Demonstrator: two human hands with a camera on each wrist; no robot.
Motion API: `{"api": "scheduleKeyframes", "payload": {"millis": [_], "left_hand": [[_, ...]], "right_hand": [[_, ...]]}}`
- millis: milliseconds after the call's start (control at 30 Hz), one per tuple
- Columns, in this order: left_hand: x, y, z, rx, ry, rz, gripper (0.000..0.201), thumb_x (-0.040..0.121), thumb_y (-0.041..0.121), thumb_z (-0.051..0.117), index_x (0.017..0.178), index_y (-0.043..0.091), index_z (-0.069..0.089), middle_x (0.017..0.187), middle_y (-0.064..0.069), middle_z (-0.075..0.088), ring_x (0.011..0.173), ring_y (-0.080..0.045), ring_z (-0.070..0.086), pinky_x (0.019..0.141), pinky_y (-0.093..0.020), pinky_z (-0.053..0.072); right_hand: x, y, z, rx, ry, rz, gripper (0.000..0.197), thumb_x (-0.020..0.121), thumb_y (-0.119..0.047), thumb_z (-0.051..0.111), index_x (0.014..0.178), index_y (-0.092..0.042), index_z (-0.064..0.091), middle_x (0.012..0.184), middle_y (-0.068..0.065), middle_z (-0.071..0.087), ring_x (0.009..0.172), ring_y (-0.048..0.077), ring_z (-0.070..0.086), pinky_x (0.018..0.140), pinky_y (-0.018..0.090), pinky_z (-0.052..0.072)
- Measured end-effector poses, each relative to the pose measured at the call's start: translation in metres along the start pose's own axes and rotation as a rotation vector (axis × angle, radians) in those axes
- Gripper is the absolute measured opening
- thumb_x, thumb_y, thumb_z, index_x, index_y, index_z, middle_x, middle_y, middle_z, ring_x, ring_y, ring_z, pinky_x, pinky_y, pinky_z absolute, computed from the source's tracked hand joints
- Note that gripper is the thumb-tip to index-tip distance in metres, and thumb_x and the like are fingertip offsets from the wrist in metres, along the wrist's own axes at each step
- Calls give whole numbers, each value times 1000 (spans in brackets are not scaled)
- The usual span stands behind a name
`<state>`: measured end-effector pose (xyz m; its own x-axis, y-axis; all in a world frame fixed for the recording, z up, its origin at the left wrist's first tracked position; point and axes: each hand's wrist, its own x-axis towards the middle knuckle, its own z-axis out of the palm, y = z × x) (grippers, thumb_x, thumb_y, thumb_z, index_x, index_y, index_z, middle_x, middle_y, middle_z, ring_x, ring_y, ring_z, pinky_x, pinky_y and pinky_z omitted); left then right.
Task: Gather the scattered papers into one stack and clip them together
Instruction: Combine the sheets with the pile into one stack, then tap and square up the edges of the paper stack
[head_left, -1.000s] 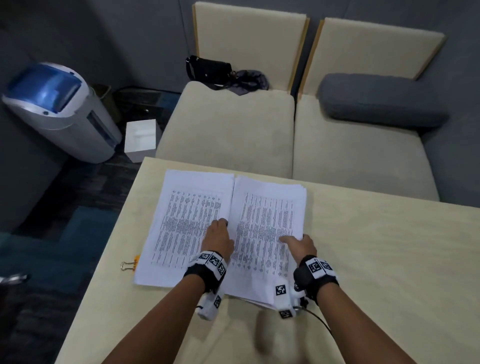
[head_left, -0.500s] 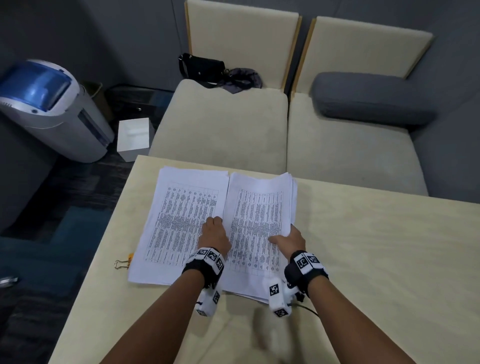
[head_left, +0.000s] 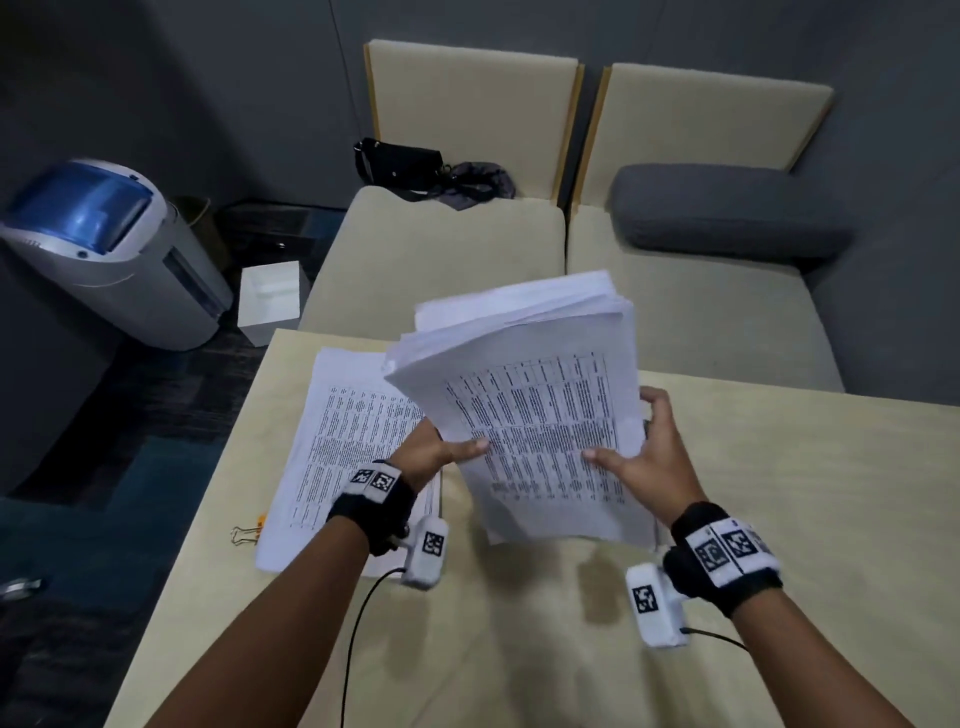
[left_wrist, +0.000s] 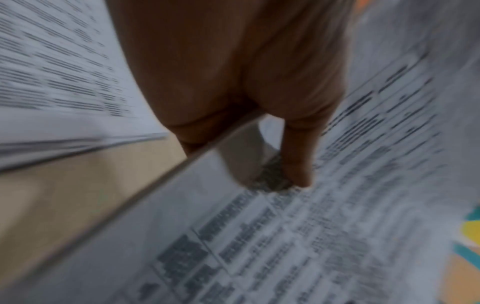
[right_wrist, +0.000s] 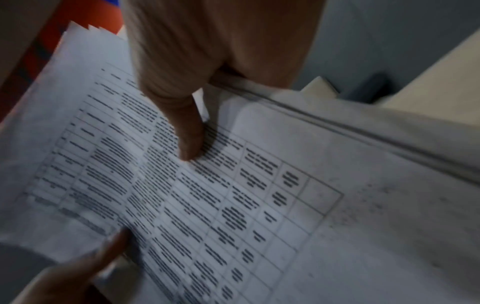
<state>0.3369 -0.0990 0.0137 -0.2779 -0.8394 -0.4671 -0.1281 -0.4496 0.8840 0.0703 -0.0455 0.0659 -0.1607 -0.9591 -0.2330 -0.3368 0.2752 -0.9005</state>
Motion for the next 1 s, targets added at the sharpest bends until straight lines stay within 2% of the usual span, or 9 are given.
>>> {"api": "scheduleKeyframes", "payload": {"millis": [67,133,200,300,467,633,733,900,1000], "left_hand": [[-5,20,14,-17,55,52,37,76,14,80,110,11,67,92,15,73,82,6,68,80,-15,54],[-8,41,21,-41,133,154,32,77,2,78,104,14,67,90,9,75,80,1,70,74,-20,58],[-13,58,17,-2,218,205,36,77,-2,76,110,4,63,92,-2,72,78,-6,71,68,-20,59],[-26,68,-11,-16,290,245,46,77,-4,75,118,3,57,104,-10,70,94,-24,70,66,-19,57],[-50,71,-81,-71,362,343,65,74,-12,74,130,5,45,114,-8,67,98,-15,70,78,-28,59],[-19,7,-141,212,497,-87,71,76,10,81,133,6,39,116,-11,63,93,-19,66,86,-37,53],[3,-48,-168,766,541,-504,89,74,49,76,138,2,35,139,-22,43,126,-38,44,103,-45,40],[27,-66,-163,932,569,-504,88,72,58,71,133,2,38,134,-20,41,126,-39,38,101,-50,40],[41,-64,-141,887,591,-528,88,68,50,76,129,2,36,131,-19,44,124,-37,42,98,-47,43]], "right_hand": [[1,0,-6,74,78,-3,94,68,-2,86,137,-26,27,104,-13,61,84,-18,62,76,5,47],[6,-2,-3,159,90,41,117,60,-11,92,148,-33,17,124,-8,56,112,-5,56,103,29,44],[9,-9,8,211,12,41,105,59,-11,92,145,-25,33,131,-2,60,120,14,58,107,49,44],[12,-30,37,238,-51,-3,88,67,2,84,141,-21,40,127,-7,63,115,12,60,103,43,47],[24,-49,97,204,-76,-67,116,67,-18,88,150,-39,9,150,1,43,137,19,42,114,41,32],[34,-12,172,-28,-227,183,107,80,-22,77,154,-16,0,152,15,38,136,28,42,113,39,35],[37,27,189,-364,-321,390,89,87,-20,65,152,-5,7,154,18,22,140,34,33,113,38,34],[43,56,196,-483,-375,264,62,86,-22,62,137,1,35,137,18,39,115,28,50,89,28,39],[46,58,203,-394,-381,253,54,83,-25,67,128,-4,47,128,14,49,112,27,54,95,30,44]]}}
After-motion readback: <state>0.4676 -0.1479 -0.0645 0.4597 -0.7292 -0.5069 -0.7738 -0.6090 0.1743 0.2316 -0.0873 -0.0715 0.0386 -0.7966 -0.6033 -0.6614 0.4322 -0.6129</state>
